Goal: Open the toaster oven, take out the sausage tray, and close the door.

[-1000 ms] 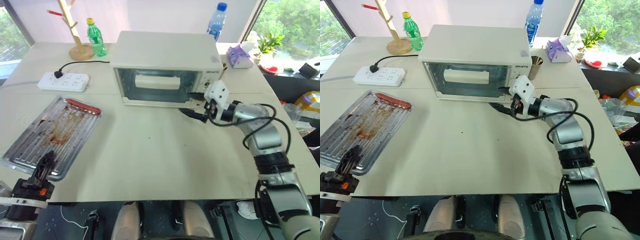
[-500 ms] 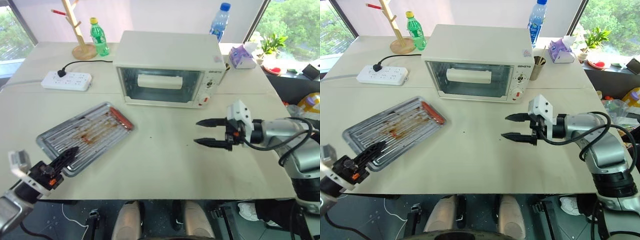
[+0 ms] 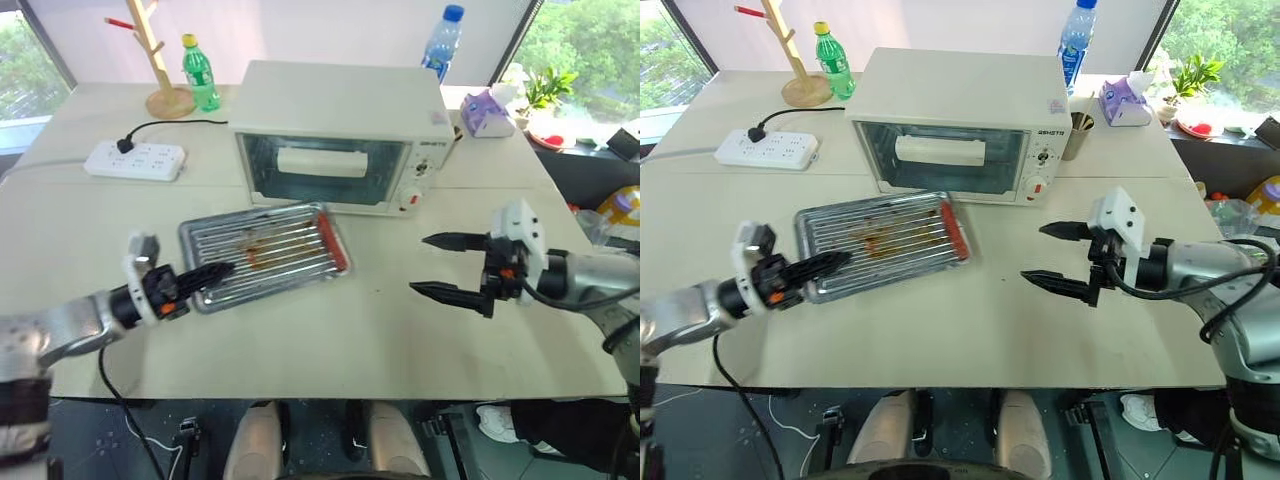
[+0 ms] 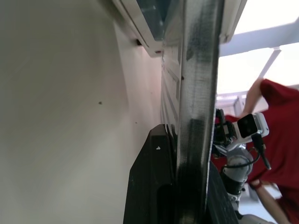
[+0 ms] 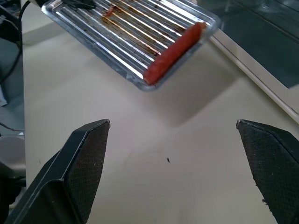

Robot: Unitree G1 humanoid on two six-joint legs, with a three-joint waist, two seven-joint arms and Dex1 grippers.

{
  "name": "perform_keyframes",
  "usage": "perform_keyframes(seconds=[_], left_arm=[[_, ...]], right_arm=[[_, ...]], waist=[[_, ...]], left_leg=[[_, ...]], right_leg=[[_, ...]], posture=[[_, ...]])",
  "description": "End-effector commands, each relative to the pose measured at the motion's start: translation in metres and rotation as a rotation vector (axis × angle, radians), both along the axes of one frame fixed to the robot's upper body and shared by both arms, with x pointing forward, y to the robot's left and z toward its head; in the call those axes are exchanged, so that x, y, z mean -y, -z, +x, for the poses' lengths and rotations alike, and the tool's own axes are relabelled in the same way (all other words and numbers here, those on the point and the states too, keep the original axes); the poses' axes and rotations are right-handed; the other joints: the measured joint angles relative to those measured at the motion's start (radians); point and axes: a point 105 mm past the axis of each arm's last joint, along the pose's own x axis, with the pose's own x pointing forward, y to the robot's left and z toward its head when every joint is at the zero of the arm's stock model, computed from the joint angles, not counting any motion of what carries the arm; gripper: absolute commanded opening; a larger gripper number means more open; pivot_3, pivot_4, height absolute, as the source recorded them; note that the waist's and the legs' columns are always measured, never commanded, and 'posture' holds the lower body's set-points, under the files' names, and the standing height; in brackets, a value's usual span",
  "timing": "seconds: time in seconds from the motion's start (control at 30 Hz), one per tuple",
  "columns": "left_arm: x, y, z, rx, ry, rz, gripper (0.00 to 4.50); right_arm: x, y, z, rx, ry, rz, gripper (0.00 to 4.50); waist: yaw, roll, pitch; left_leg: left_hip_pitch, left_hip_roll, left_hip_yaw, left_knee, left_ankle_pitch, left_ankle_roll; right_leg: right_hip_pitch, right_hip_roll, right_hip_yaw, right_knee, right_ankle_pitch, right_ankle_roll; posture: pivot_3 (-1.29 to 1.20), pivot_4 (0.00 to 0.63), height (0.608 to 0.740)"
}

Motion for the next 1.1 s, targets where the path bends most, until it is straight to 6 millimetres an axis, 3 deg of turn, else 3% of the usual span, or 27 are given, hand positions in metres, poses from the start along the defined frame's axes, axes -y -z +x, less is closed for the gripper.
perform_keyframes(seconds=[0.03,0.17,0.37,0.53,0.77,0.87,1.1], left_arm=[[0.013,-0.003,0.014,0.014,0.072,0.000,0.00],[0.028,-0.001,0.033,0.015,0.114,0.011,0.00],[0.050,0.003,0.045,0.021,0.198,0.038,0.00],[0.054,0.009,0.053,0.009,0.223,0.063,0.00],[0.052,0.023,0.048,-0.030,0.267,0.114,0.00],[0.050,0.029,0.046,-0.052,0.273,0.138,0.87],[0.032,0.028,0.045,-0.030,0.232,0.190,4.45]], right_arm=[[0.003,-0.011,-0.008,0.045,0.036,0.002,4.45],[0.006,-0.009,-0.016,0.048,0.091,0.010,4.45],[0.009,-0.005,-0.021,0.060,0.169,0.028,4.45],[0.011,-0.003,-0.019,0.069,0.191,0.024,4.45],[0.010,-0.003,-0.015,0.077,0.204,0.032,4.45],[0.008,0.000,-0.014,0.073,0.201,0.036,4.50],[0.004,0.003,-0.011,0.065,0.193,0.041,4.50]], waist=[[0.000,0.000,0.000],[0.000,0.000,0.000],[0.002,-0.001,0.000],[0.000,-0.001,0.000],[0.000,-0.001,0.000],[0.000,-0.001,0.000],[0.000,-0.001,0.000]], left_leg=[[0.000,0.000,0.000,0.000,0.000,0.000],[0.000,0.001,-0.001,0.000,0.000,0.000],[0.000,0.001,-0.001,0.000,0.000,0.000],[0.000,0.001,-0.001,0.000,0.000,0.000],[0.000,0.001,-0.002,0.000,0.000,0.000],[0.000,0.001,-0.002,0.000,0.000,0.000],[0.000,0.001,-0.002,0.000,0.000,0.000]], right_leg=[[0.000,0.000,0.000,0.000,0.000,0.000],[0.000,0.003,0.000,0.001,0.002,0.003],[0.000,0.003,0.000,0.001,0.002,0.003],[0.000,0.003,0.000,0.000,0.002,0.003],[0.000,0.003,0.000,0.001,0.002,0.003],[0.000,0.003,0.000,0.001,0.002,0.003],[0.000,0.003,0.000,0.001,0.002,0.003]], posture=[[0.00,0.150,0.722],[0.00,0.150,0.722],[0.00,0.150,0.722],[0.00,0.150,0.722],[0.00,0.150,0.722],[0.00,0.150,0.722],[0.00,0.150,0.722]])
